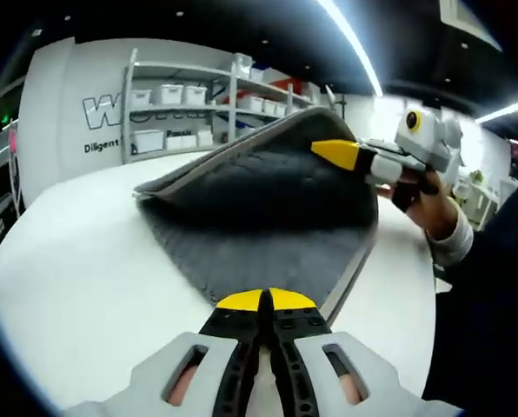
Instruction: Open the folded towel by lifting each exposed corner and separating the folded layers until the towel lies flat within the target outline without major curled edges
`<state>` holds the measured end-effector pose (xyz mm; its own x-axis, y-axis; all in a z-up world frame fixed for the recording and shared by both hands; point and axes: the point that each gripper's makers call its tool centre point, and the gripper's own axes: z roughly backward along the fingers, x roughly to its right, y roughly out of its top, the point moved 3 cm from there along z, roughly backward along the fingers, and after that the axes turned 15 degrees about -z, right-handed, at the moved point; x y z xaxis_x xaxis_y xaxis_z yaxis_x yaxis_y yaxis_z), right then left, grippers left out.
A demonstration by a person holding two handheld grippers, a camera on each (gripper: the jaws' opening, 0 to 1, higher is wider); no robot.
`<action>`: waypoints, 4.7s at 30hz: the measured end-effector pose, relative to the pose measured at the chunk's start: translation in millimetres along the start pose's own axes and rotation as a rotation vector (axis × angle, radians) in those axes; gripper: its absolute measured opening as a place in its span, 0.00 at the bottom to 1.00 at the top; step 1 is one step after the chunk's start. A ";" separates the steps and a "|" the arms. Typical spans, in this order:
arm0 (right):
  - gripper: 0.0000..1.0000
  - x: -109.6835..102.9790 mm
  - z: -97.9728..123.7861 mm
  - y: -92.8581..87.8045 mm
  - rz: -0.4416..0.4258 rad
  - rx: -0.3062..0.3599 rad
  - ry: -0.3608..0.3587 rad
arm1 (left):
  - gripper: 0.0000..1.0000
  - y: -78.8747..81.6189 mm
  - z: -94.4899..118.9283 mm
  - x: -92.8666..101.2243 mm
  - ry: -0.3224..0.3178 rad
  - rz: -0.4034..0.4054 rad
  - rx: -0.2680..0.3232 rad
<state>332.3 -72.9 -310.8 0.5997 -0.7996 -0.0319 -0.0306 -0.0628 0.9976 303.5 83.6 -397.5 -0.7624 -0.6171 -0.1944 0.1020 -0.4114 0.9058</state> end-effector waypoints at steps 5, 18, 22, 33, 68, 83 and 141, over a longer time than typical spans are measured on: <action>0.00 8.9 8.9 0.5 -0.028 -0.012 -0.014 | 0.01 -0.5 0.6 2.1 0.004 0.006 -0.003; 0.00 30.2 35.6 -4.5 -0.059 -0.020 -0.079 | 0.01 -2.7 1.4 0.5 0.001 0.022 0.000; 0.00 39.6 43.1 -6.4 -0.080 -0.017 -0.110 | 0.01 -3.3 1.6 0.8 0.000 0.032 0.000; 0.00 51.2 59.2 -22.7 -0.183 -0.039 -0.173 | 0.01 -4.1 1.6 1.8 -0.005 0.051 0.002; 0.12 66.5 64.1 -32.8 -0.179 -0.160 -0.116 | 0.01 -0.2 -4.2 13.5 -0.004 0.037 0.010; 0.01 60.9 39.8 -42.4 -0.013 -0.282 -0.056 | 0.01 -2.9 -2.9 0.9 0.001 0.031 0.010; 0.01 102.2 121.4 -55.3 -0.216 -0.519 -0.090 | 0.01 -3.5 -0.6 -4.0 0.002 0.028 0.004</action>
<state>298.3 -223.7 -376.7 0.4777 -0.8502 -0.2213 0.4957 0.0529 0.8669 306.6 87.2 -400.1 -0.7579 -0.6298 -0.1698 0.1204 -0.3910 0.9125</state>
